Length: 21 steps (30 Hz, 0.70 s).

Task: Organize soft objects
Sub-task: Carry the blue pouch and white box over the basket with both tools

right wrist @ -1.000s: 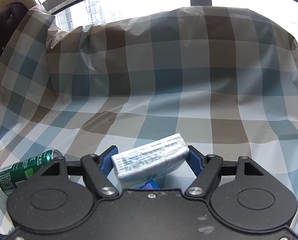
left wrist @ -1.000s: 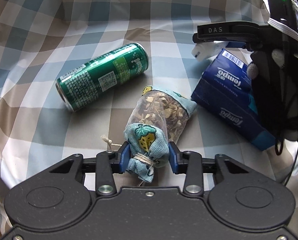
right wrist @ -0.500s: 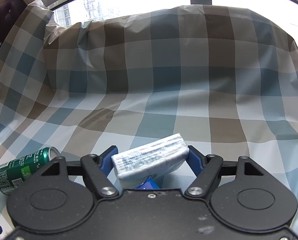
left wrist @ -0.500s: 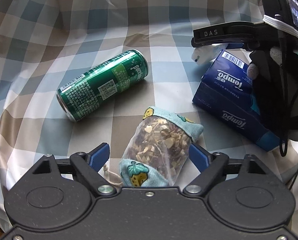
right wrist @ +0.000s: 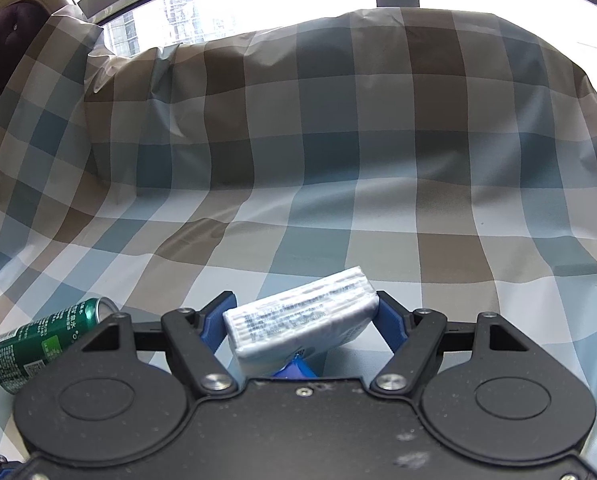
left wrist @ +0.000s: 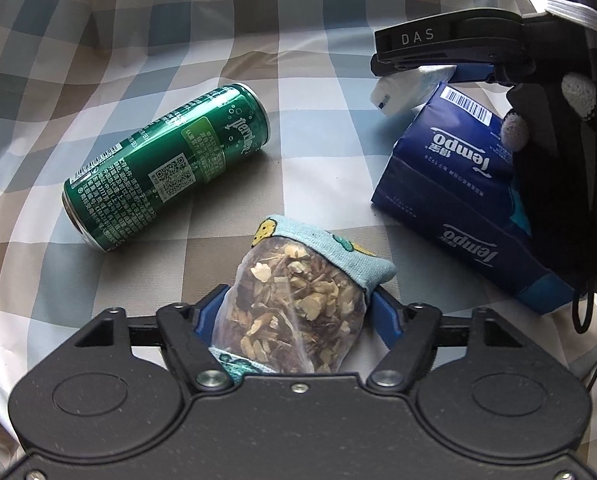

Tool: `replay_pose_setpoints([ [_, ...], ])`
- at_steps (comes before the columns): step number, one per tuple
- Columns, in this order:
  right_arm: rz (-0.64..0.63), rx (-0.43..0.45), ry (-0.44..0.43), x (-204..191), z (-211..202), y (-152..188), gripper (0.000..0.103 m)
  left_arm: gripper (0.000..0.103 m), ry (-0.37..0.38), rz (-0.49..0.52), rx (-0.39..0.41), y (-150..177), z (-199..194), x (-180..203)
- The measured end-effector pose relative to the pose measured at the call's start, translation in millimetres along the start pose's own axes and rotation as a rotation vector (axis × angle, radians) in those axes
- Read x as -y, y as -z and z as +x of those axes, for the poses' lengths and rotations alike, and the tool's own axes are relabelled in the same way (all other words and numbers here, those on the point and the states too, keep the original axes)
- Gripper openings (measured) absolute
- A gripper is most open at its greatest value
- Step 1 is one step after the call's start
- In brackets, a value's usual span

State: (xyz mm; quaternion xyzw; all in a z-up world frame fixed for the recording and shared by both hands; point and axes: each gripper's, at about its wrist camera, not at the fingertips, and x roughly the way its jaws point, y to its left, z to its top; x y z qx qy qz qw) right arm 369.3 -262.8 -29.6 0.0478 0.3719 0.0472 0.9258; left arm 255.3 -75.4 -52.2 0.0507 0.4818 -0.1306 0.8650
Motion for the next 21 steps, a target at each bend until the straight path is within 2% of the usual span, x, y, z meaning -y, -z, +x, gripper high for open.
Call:
replay_pose_setpoints([
  [3, 0.002, 0.008, 0.006, 0.0, -1.6, 0.6, 0.073, 0.057, 0.022, -0.02, 0.009, 1.0, -7.8, -3.3],
  [7, 0.006, 0.015, 0.017, 0.0, -3.2, 0.9, 0.073, 0.057, 0.049, -0.054, 0.012, 5.3, -21.9, -7.1],
  [13, 0.018, 0.036, 0.042, 1.0, -6.6, 1.1, 0.073, 0.057, 0.064, -0.085, 0.061, 17.8, -59.5, -12.5],
  [21, -0.019, 0.077, 0.092, -6.8, -13.5, 3.0, 0.073, 0.057, 0.071, -0.118, 0.093, 51.9, -101.0, -22.7],
])
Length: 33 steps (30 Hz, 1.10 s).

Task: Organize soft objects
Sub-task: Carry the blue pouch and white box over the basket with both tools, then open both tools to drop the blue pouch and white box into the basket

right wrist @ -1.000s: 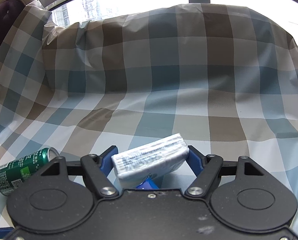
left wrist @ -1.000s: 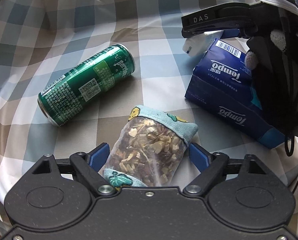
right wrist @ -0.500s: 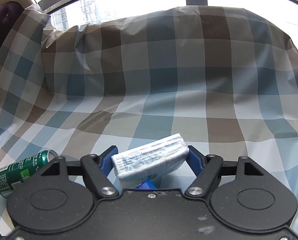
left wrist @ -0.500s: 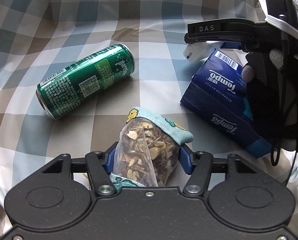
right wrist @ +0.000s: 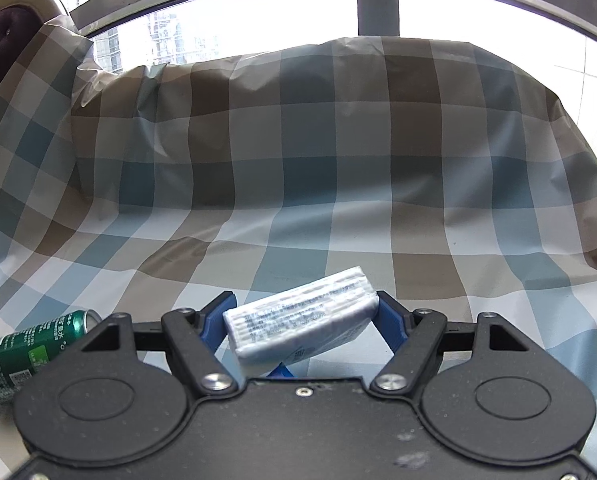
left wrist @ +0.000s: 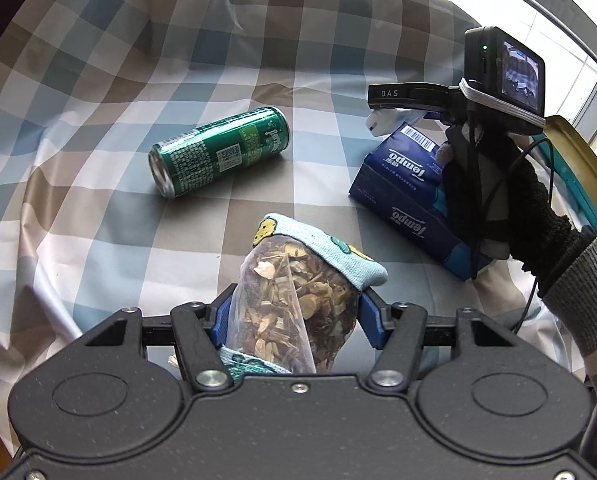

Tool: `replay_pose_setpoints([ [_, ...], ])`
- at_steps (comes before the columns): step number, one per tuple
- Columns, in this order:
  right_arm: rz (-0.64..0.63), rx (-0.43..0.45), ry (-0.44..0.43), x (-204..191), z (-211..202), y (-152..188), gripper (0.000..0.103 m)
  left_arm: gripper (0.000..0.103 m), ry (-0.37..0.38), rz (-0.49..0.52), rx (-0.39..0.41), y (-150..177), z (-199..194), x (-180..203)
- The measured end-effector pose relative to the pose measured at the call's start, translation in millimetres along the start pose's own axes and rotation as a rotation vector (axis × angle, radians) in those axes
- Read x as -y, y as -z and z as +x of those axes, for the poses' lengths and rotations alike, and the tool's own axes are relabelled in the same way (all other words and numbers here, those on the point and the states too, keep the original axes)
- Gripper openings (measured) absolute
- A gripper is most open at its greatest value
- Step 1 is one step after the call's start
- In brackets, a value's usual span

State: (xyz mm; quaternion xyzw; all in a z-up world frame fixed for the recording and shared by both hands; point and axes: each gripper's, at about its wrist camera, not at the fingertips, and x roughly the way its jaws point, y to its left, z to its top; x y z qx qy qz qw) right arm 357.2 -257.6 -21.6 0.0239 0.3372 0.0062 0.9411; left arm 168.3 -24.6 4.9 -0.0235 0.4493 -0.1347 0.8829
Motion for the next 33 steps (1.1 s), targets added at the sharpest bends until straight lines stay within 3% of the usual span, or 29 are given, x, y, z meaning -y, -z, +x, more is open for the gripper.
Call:
replay_pose_setpoints([
  [6, -0.044, 0.016, 0.068, -9.8, -4.8, -1.4, 0.073, 0.057, -0.004, -0.044, 0.003, 21.7, -17.7, -12.8],
  [13, -0.109, 0.149, 0.172, -21.0, -44.0, -10.9, 0.073, 0.057, -0.012, -0.071, 0.026, 40.7, -35.0, -24.6],
  [22, -0.032, 0.313, 0.051, -23.6, -190.0, -4.2, 0.073, 0.057, -0.004, -0.069, 0.058, 47.8, -50.3, -24.4],
  [33, 0.015, 0.311, -0.102, -33.6, -360.3, 80.8, 0.073, 0.057, 0.015, -0.043, 0.08, 65.3, -72.1, -8.8],
])
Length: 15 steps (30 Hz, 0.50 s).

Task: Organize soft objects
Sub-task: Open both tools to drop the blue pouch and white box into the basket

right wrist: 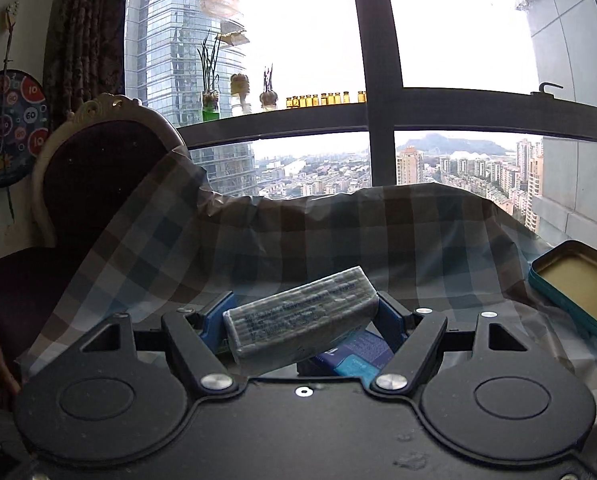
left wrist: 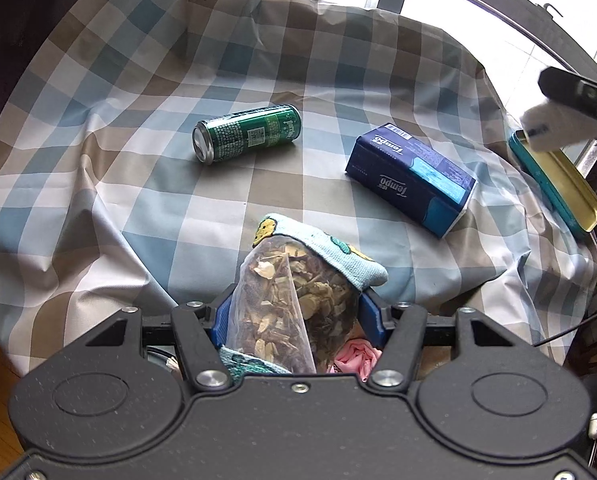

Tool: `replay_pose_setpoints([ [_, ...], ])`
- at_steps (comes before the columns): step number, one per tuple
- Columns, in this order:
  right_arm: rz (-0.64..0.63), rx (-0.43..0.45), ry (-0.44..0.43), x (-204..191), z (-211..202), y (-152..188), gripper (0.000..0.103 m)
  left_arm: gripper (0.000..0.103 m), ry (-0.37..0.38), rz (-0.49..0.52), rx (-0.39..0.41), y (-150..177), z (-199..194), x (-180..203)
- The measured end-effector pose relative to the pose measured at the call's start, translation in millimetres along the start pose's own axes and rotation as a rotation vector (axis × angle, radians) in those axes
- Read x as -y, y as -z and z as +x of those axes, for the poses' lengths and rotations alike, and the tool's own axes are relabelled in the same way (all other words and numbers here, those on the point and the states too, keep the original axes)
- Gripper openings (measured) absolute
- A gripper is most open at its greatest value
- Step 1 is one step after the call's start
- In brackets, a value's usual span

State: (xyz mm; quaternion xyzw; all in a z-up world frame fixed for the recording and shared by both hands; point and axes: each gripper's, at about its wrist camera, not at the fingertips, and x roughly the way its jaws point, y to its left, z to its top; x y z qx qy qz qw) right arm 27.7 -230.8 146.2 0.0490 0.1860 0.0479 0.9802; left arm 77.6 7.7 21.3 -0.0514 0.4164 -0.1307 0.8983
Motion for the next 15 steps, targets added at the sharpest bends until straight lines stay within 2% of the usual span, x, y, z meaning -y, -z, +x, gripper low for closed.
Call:
replay_pose_setpoints([
  [3, 0.036, -0.015, -0.017, -4.1, -33.1, 17.7, 0.073, 0.057, 0.001, -0.003, 0.001, 6.0, -6.9, 2.1],
  [7, 0.063, -0.068, 0.005, -8.4, -60.2, 44.3, 0.074, 0.057, 0.007, -0.013, 0.018, 12.9, -20.0, 2.3],
  [15, 0.128, -0.236, 0.0, -6.5, -65.4, 88.3, 0.074, 0.057, -0.01, -0.02, 0.032, 16.9, -30.3, 1.0],
])
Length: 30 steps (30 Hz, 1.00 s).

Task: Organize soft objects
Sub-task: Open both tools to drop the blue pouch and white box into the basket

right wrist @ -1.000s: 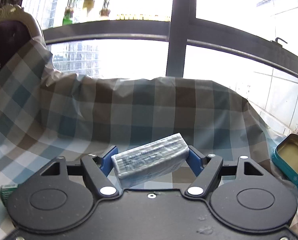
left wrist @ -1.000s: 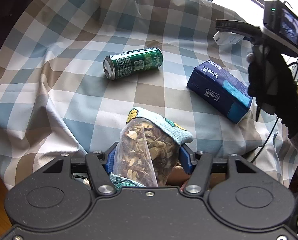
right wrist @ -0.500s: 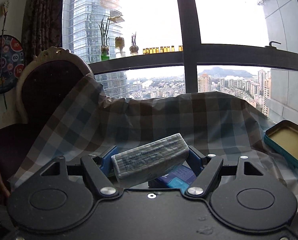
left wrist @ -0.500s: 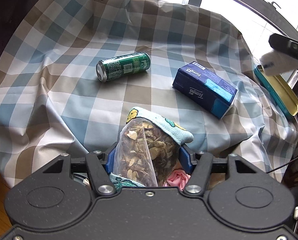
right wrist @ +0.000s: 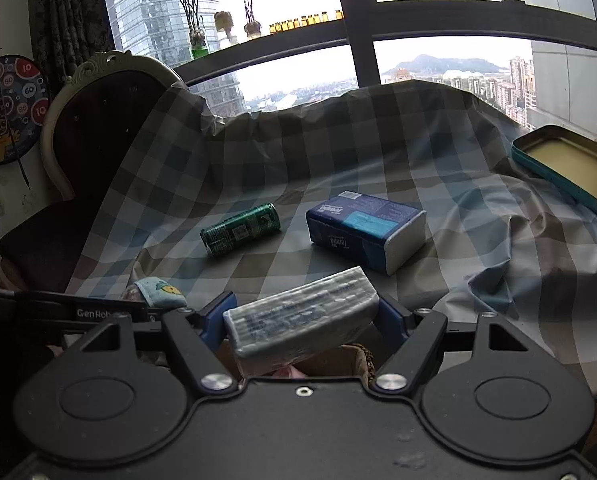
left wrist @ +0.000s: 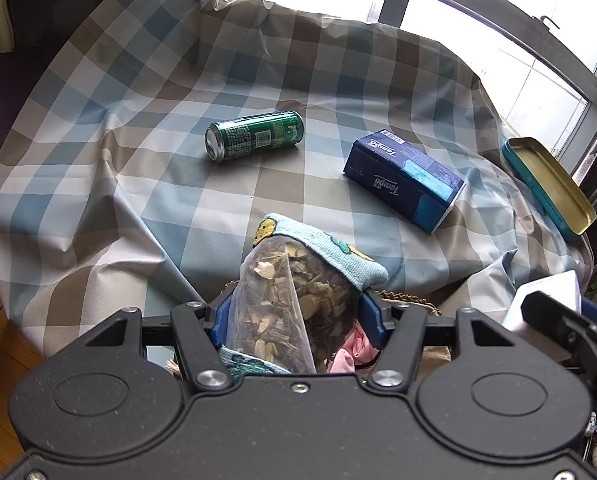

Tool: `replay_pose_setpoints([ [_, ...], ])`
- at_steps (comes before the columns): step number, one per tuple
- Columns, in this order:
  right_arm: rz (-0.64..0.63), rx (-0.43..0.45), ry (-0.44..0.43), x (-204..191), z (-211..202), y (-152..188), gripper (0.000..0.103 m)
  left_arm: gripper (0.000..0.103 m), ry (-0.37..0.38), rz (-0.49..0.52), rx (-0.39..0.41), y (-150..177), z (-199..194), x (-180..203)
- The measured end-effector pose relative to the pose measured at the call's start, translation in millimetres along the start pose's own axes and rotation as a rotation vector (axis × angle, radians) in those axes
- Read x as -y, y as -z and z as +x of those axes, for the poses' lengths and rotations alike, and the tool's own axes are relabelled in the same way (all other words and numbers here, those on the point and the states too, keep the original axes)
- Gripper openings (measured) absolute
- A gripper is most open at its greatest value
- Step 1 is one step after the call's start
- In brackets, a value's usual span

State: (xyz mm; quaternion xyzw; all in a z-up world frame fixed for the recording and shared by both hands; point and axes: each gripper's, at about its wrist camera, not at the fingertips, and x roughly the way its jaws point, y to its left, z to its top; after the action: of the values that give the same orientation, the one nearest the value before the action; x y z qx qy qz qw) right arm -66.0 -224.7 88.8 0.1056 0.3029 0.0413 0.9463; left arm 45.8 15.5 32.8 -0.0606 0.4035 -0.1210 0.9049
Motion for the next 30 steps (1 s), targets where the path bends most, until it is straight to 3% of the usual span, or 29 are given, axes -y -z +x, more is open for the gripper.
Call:
replay_pose_setpoints([
  [6, 0.029, -0.088, 0.0, 5.3, 13.9, 15.2, 0.074, 0.057, -0.014, 0.044, -0.009, -8.8, 15.7, 2.0],
  [14, 0.055, -0.115, -0.008, 9.3, 24.5, 11.8, 0.074, 0.055, -0.031, 0.083, -0.018, -18.5, 37.4, 5.0],
  [30, 0.02, -0.136, -0.039, -2.2, 30.2, 7.3, 0.074, 0.058, -0.05, 0.064, -0.011, -4.6, 15.9, 1.6],
])
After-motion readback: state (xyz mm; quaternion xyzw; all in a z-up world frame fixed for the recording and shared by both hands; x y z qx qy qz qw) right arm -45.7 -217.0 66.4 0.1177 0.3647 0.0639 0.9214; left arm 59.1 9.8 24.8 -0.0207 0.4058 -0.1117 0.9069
